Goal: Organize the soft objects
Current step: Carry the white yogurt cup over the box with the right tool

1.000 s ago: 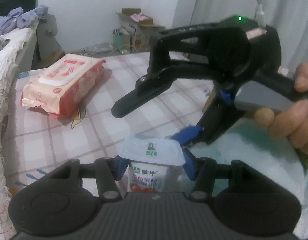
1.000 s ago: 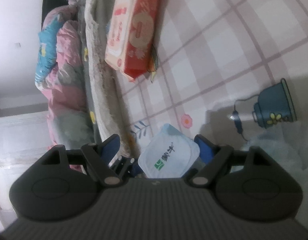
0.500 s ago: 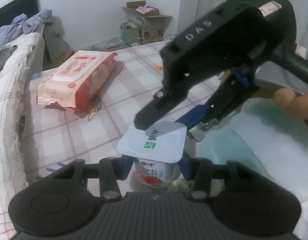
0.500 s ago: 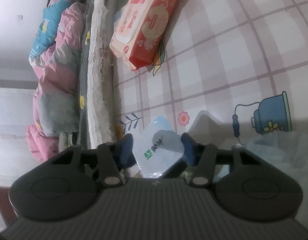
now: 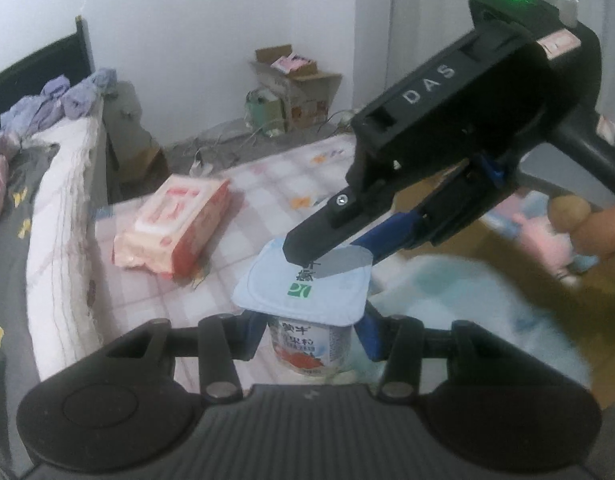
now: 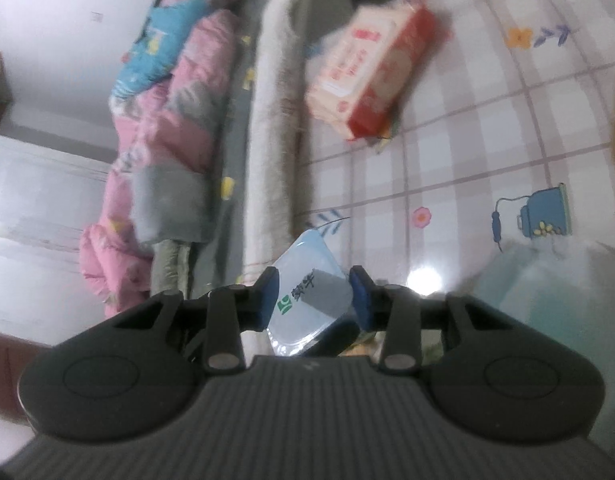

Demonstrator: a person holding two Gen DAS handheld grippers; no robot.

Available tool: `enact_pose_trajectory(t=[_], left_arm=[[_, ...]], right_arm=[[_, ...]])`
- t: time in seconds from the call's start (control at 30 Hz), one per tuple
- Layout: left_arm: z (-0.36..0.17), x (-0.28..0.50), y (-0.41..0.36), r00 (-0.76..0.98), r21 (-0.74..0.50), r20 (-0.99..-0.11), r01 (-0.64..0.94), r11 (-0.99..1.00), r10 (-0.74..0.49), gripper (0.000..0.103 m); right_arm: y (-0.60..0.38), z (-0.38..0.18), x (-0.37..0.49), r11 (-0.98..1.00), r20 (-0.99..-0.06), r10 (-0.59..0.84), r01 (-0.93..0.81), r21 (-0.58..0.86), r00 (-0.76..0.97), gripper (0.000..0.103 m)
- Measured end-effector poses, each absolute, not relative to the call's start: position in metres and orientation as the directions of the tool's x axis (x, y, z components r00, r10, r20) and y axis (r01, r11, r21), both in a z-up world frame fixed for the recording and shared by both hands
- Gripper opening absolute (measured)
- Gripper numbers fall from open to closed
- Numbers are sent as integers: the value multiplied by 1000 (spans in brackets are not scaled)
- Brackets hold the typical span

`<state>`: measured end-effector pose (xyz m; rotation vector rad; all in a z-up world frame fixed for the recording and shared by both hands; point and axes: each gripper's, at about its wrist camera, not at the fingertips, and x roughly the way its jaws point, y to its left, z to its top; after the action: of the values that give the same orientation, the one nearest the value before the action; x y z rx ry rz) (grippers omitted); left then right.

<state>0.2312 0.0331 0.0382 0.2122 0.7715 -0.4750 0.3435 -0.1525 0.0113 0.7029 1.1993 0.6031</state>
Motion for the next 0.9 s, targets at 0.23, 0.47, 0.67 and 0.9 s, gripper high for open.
enact_pose_trajectory(t=[0.23,0.47,0.67,0.9], left_arm=[[86,188,-30,596,-11,-675,580,815,-434,48],[89,166,-118,466,-87,-696,700,709,-546,49],[58,160,-188,309,-150,-773,760,633,-554,49],[14,163,-229,179,-176,-854,785,594,-489,49]], right_arm=[[-225,68,270,642,-578,727,-70,763,372,40],[-324,87,195,683,-605,636,17,731,479,43],[-393,52,149,674,-648,586,150,723,487,45],[-434,-6,127,620,-670,607,272,736,428,47]])
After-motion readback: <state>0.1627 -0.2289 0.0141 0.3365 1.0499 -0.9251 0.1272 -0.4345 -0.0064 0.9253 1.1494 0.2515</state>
